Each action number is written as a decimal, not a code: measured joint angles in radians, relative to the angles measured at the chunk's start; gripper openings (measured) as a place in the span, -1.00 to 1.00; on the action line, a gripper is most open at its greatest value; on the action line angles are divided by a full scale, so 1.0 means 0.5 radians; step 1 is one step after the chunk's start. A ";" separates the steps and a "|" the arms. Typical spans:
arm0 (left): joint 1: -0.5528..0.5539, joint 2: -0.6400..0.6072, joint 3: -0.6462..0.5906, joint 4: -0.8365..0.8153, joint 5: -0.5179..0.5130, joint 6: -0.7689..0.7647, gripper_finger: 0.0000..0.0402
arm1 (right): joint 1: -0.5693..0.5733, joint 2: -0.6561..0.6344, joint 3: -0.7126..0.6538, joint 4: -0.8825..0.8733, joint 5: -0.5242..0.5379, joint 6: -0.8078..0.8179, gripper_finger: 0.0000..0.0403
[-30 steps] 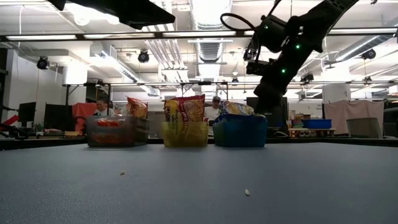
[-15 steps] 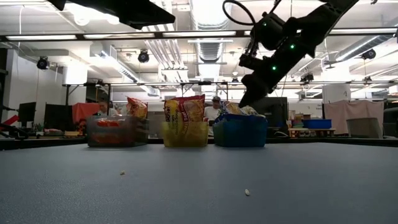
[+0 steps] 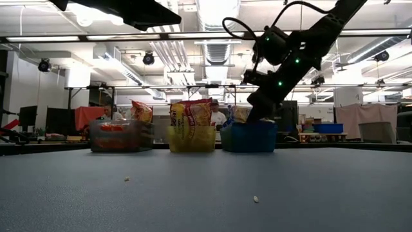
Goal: Sort Maruchan noodles
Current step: Put the blue noodle pack into the blue bin, then adjust the blue noodle pack
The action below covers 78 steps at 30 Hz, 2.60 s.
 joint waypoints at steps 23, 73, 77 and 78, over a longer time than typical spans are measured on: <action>0.000 0.000 0.000 -0.001 0.000 0.001 -1.00 | -0.247 -0.026 0.146 0.293 0.058 -0.149 -0.94; 0.001 0.008 0.001 0.039 -0.001 0.024 -1.00 | -0.318 0.000 0.104 0.400 -0.172 0.104 -0.94; 0.001 0.008 0.001 0.036 -0.002 0.024 -1.00 | -0.305 -0.175 0.104 0.262 -0.181 0.101 -0.94; 0.001 0.002 0.001 0.017 -0.001 0.024 -1.00 | -0.296 -0.222 0.104 0.220 -0.195 0.095 -0.94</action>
